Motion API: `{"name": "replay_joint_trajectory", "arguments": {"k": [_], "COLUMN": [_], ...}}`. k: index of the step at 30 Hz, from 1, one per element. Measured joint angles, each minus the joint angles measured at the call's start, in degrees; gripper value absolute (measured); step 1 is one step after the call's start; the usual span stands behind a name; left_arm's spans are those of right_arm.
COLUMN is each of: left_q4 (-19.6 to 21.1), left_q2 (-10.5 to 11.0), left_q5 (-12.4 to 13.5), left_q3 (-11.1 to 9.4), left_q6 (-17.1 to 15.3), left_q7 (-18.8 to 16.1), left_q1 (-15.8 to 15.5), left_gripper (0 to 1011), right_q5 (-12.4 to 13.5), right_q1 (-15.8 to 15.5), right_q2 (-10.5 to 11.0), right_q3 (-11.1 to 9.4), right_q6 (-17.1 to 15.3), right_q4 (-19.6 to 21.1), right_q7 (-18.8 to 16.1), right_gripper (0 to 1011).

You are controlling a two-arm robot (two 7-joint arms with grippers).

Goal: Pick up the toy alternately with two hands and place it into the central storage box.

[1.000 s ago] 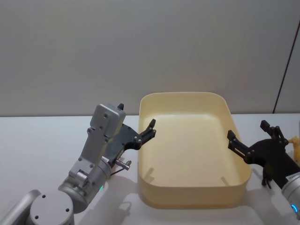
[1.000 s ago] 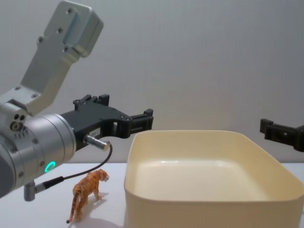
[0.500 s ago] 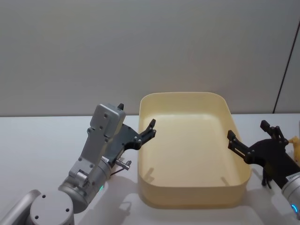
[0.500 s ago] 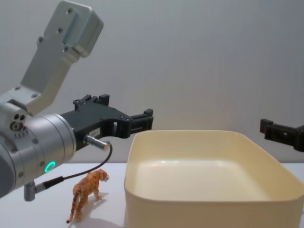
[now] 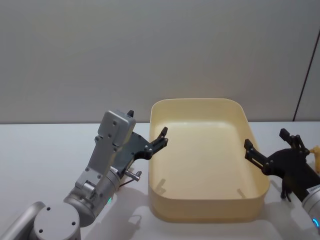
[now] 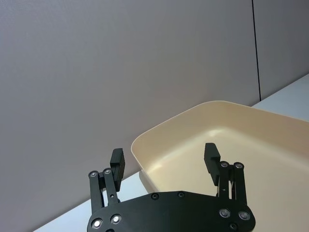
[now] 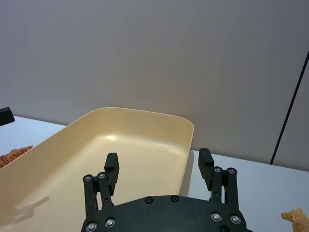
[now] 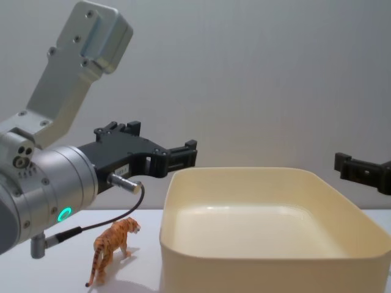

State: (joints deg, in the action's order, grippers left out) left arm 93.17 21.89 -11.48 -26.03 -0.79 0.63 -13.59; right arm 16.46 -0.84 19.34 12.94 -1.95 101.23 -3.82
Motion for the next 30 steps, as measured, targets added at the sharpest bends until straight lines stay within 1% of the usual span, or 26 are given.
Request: {"name": "replay_joint_trajectory", "arguments": {"k": [30], "left_q4": [0.00], "left_q2": [0.00], "left_q5": [0.00], "left_q3": [0.00], "left_q6": [0.00], "left_q7": [0.00], "left_q1": [0.00], "left_gripper": [1001], "right_q5": [0.00], "right_q1": [0.00], "right_q2": [0.00], "right_q3": [0.00], "right_q6": [0.00], "right_q4": [0.00], "right_q7": [0.00], "right_gripper": [1001]}}
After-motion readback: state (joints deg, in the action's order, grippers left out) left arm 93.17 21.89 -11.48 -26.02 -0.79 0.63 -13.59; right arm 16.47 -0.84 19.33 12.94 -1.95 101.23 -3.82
